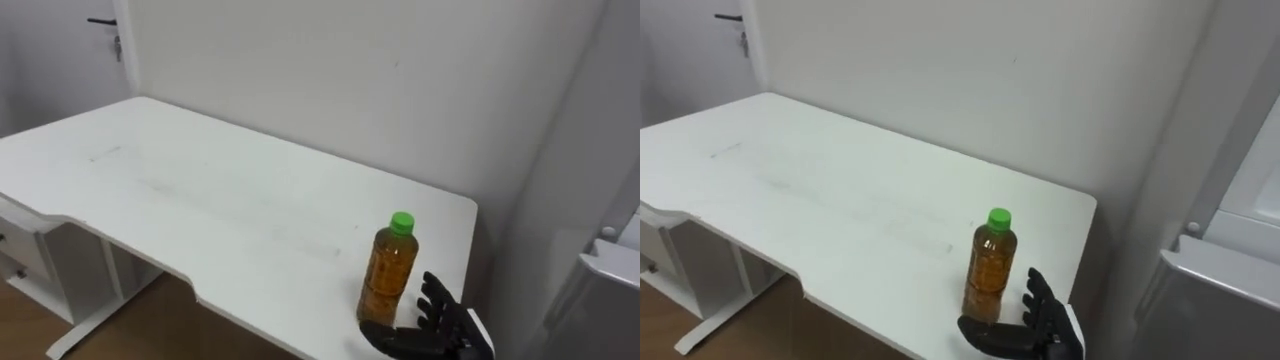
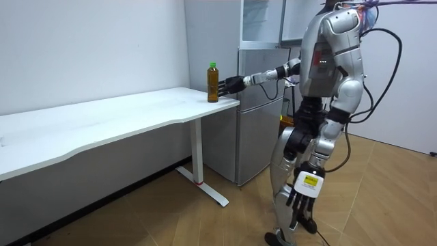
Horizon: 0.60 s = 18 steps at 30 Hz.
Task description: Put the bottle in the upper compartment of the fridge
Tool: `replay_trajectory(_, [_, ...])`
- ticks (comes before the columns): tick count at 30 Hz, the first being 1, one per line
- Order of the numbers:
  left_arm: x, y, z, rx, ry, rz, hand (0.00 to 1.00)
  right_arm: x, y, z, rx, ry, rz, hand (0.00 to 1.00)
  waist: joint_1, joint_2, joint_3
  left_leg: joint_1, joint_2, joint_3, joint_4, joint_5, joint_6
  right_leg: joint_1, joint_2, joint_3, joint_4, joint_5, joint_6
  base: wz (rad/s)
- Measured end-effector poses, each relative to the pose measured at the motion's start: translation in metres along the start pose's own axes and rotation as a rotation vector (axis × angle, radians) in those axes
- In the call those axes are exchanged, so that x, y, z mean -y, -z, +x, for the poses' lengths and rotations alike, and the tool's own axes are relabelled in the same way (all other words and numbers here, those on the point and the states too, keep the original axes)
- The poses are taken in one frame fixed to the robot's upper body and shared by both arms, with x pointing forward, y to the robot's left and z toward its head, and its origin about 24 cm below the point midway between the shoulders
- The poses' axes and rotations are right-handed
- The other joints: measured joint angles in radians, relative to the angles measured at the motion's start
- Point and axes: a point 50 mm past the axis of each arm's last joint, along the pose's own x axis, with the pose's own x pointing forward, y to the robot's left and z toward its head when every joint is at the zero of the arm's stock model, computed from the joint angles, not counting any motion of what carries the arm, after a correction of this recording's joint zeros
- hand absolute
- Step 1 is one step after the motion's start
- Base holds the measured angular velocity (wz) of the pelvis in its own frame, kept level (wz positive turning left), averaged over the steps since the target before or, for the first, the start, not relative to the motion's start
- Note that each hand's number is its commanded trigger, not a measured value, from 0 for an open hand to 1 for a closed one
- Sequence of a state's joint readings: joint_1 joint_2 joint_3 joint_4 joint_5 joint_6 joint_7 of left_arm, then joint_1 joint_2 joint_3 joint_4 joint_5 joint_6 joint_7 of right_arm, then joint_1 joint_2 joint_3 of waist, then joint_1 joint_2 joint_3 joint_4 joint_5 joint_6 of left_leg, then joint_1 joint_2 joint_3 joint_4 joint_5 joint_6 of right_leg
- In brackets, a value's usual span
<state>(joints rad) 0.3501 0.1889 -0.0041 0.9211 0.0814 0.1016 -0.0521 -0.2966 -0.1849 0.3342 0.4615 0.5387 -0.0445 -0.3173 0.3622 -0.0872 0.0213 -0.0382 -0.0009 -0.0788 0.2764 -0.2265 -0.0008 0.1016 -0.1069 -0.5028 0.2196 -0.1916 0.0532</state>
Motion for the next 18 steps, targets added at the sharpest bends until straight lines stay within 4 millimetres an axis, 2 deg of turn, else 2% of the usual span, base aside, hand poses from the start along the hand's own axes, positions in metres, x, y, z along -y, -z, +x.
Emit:
replay_trajectory(4, [0.0028, 0.0028, -0.0004, -0.009, 0.007, -0.004, 0.0, -0.0045, 0.0023, -0.0015, -0.002, -0.014, -0.03, 0.0, 0.004, -0.001, -0.0008, -0.004, -0.013, -0.015, -0.001, 0.002, 0.004, 0.003, -0.013, -0.02, 0.001, -0.011, 0.012, 0.09])
replay_trajectory(9, [0.0049, 0.004, -0.0005, -0.013, 0.013, -0.007, 0.0, -0.0072, 0.0036, -0.0025, 0.004, -0.016, -0.066, 0.0, 0.016, 0.0, 0.0002, -0.006, -0.016, -0.023, -0.001, 0.003, 0.004, 0.003, -0.014, -0.024, 0.001, -0.011, 0.012, 0.06])
replay_trajectory(13, [0.005, 0.0037, -0.0005, -0.011, 0.015, -0.007, 0.0, -0.0061, 0.0032, -0.0025, 0.008, 0.009, -0.066, 0.0, 0.025, -0.005, -0.0031, -0.008, -0.018, -0.035, 0.0, 0.004, 0.004, 0.005, -0.014, -0.037, 0.001, -0.011, 0.012, 0.07])
replay_trajectory(18, [0.005, 0.0073, -0.0013, -0.019, 0.014, -0.009, 0.0, -0.0067, 0.0032, -0.003, 0.013, 0.033, -0.068, 0.0, 0.033, -0.009, -0.0034, -0.007, -0.021, -0.038, 0.011, 0.004, 0.004, 0.005, -0.015, -0.037, 0.001, -0.011, 0.012, 0.01])
